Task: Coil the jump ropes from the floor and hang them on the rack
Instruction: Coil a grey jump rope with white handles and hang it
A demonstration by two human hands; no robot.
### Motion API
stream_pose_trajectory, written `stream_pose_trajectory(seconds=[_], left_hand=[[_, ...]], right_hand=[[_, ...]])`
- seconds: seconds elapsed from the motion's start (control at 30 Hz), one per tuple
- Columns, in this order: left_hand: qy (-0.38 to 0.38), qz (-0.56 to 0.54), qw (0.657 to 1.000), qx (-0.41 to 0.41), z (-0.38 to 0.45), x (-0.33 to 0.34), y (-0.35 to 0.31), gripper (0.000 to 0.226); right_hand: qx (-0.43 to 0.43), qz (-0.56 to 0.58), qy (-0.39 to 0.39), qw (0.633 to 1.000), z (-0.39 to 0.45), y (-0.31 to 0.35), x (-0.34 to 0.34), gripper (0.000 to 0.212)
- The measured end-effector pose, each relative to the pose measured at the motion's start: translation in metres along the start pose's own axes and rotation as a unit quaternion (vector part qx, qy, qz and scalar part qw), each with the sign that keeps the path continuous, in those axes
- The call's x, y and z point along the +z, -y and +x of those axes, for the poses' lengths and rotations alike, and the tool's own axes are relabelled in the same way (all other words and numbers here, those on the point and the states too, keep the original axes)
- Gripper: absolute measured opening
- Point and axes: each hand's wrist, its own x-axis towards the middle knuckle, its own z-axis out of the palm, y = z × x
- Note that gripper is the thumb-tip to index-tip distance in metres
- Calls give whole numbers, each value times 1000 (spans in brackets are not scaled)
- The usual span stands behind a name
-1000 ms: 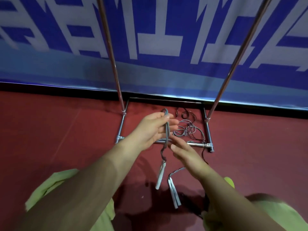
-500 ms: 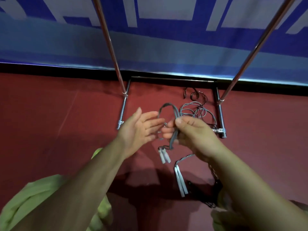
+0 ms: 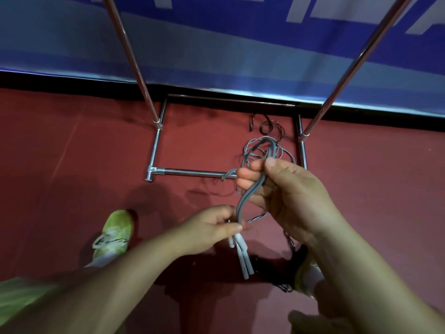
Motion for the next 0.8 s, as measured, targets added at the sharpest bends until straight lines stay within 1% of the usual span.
stream_pose_trajectory(seconds=[0.03, 0.1, 0.17, 0.23, 0.27, 0.3, 0.37, 0.4, 0.43, 0.5, 0.57, 0.67, 0.73, 0.8], left_hand=[[-17, 7, 1000, 8, 1, 1, -2, 12], [-44, 2, 999, 17, 1, 0, -10, 23], [-57, -48, 997, 13, -3, -3, -20, 23], [-84, -95, 992, 9, -6, -9, -32, 20], [-104, -117, 988, 15, -7, -12, -37, 18], [-122, -147, 981, 24, -8, -15, -43, 15], [-152, -231, 960, 34, -10, -24, -51, 11], [-160, -269, 949, 37, -11, -28, -54, 13], [-165, -298, 939, 40, -11, -32, -57, 14], [-174, -334, 926, 40, -11, -39, -59, 14], [-178, -339, 923, 33, -10, -42, -57, 19], [-173, -331, 927, 25, -7, -44, -49, 20], [-174, -331, 927, 23, -6, -46, -45, 23], [-162, -325, 932, -3, -5, -47, -41, 31]], right_hand=[[2, 2, -7, 1000, 1, -1, 0, 21], [9, -31, -24, 999, 5, -7, -3, 26], [38, -99, -37, 994, 9, -15, -3, 39], [74, -168, -19, 983, 12, -24, -3, 59], [87, -200, 1, 976, 13, -29, -3, 66], [99, -211, 19, 972, 14, -34, -1, 68], [120, -212, 65, 968, 11, -41, 1, 67], [122, -219, 81, 965, 11, -46, 1, 68], [118, -224, 93, 963, 10, -48, 2, 67], [76, -258, 125, 955, 6, -50, 4, 56], [35, -281, 169, 944, 4, -49, 8, 45], [5, -268, 179, 946, 6, -47, 9, 39], [10, -241, 190, 952, 7, -47, 10, 33], [29, -202, 190, 960, 6, -47, 10, 28]])
